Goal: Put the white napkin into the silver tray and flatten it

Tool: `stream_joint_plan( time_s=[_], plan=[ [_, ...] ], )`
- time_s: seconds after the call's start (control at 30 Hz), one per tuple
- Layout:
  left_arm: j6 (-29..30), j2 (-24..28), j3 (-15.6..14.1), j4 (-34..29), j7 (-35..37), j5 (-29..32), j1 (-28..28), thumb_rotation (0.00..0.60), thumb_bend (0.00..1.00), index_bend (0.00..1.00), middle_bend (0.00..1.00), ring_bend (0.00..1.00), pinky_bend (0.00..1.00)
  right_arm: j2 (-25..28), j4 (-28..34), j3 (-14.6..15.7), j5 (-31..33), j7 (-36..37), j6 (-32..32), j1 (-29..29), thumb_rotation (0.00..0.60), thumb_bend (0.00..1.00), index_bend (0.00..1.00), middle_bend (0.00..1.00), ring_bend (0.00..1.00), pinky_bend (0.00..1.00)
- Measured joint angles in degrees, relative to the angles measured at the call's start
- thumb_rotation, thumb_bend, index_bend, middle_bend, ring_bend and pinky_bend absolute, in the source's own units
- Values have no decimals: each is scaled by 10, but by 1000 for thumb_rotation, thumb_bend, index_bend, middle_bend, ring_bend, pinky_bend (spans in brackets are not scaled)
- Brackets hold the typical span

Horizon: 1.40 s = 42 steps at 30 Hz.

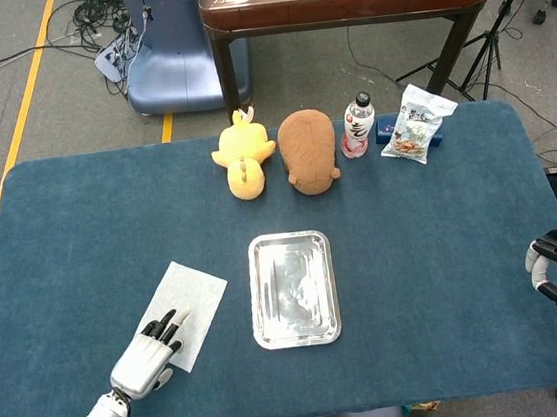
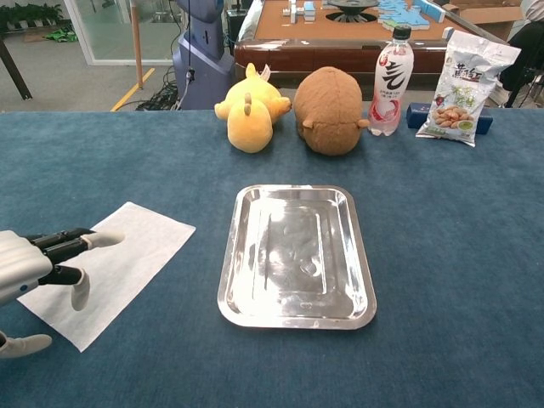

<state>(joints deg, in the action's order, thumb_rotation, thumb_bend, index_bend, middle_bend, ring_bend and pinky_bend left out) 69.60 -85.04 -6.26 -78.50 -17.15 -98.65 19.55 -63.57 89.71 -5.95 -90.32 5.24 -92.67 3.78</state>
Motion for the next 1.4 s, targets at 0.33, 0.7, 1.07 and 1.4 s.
stream_joint_plan(
  time_s=[0.33, 0.7, 1.07, 1.4],
  plan=[
    [0, -13, 1, 9, -2, 6, 2, 600, 228, 465, 0, 0, 221, 1, 1, -1, 1, 1, -1, -1, 600, 401, 755, 625, 414, 463],
    [-2, -18, -1, 10, -10, 14, 1, 600, 228, 473, 0, 0, 221, 3, 1, -1, 1, 3, -2, -1, 600, 401, 755, 625, 414, 463],
    [-1, -24, -2, 17, -5, 16, 2, 600, 227, 492, 0, 0, 221, 2, 1, -1, 1, 3, -2, -1, 600, 402, 755, 625, 414, 463],
    [3, -32, -2, 23, -3, 15, 3, 600, 228, 503, 0, 0, 220, 3, 1, -2, 1, 5, -3, -2, 600, 401, 755, 625, 414, 463]
  ],
)
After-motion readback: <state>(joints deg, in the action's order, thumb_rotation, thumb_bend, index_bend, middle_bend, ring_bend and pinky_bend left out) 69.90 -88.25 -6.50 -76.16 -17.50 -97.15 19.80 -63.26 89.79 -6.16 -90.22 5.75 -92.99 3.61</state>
